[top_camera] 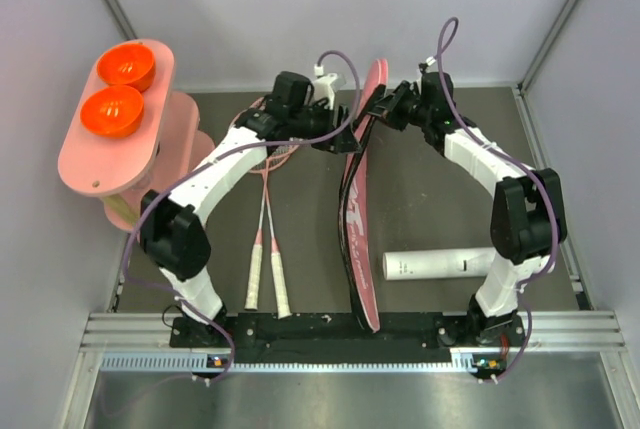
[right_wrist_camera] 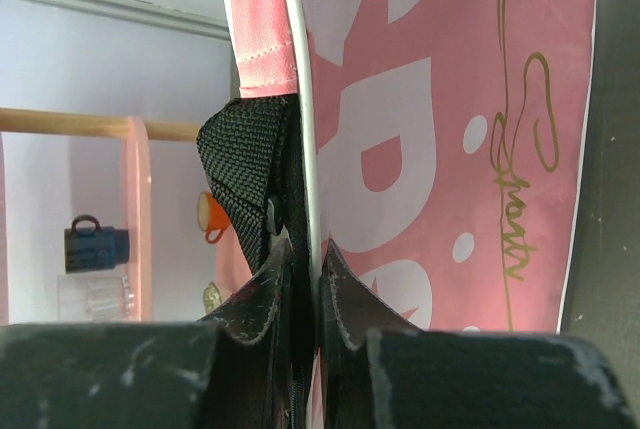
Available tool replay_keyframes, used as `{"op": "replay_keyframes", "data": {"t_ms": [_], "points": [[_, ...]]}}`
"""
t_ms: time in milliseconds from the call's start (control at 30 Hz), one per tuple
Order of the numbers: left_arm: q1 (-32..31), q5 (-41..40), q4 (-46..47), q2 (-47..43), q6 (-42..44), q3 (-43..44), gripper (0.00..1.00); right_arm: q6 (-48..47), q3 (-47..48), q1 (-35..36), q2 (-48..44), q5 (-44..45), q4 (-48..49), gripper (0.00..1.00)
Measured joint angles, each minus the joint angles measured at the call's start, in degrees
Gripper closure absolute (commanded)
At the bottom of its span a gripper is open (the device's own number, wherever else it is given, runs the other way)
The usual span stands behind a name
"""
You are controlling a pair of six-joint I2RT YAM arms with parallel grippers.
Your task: Pack up the badminton gear
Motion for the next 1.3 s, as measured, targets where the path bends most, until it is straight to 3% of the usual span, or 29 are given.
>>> {"op": "replay_keyframes", "data": {"t_ms": [267,300,533,633,833,933,1300], "points": [[-5.0,-8.4,-2.6,7.5,1.6,4.7,0.7,0.4,-0.4,0.0,-0.1,-0.8,0.9,1.0],[-5.2,-9.6,-2.8,7.6,1.7,5.0,0.8,0.4,-0.4,0.0,-0.1,-0.8,0.9,1.0],[-5.3,-13.2,-3.6,8.0,1.6,5.9,0.73,0.4,-0.5,0.0,-0.1,-0.6,1.5,1.0],[-5.3,-13.2,-3.4,8.5,1.2,6.3,1.0,0.3,-0.7,0.0,-0.1,-0.8,1.6,0.96],[-5.3,-13.4,-3.3,9.1,0.7,6.5,1.0,-1.6,-0.6,-0.2,-0.1,-1.7,-0.1,0.57],[-5.3,-13.6,-1.4,8.9,0.1,5.6,1.0,-4.4,-0.2,-0.3,-0.2,-3.1,-3.3,0.49],[-5.3,-13.9,3.8,5.8,-5.7,0.1,1.0,-9.3,-9.5,-0.3,-11.3,-4.7,-8.9,0.53]]}}
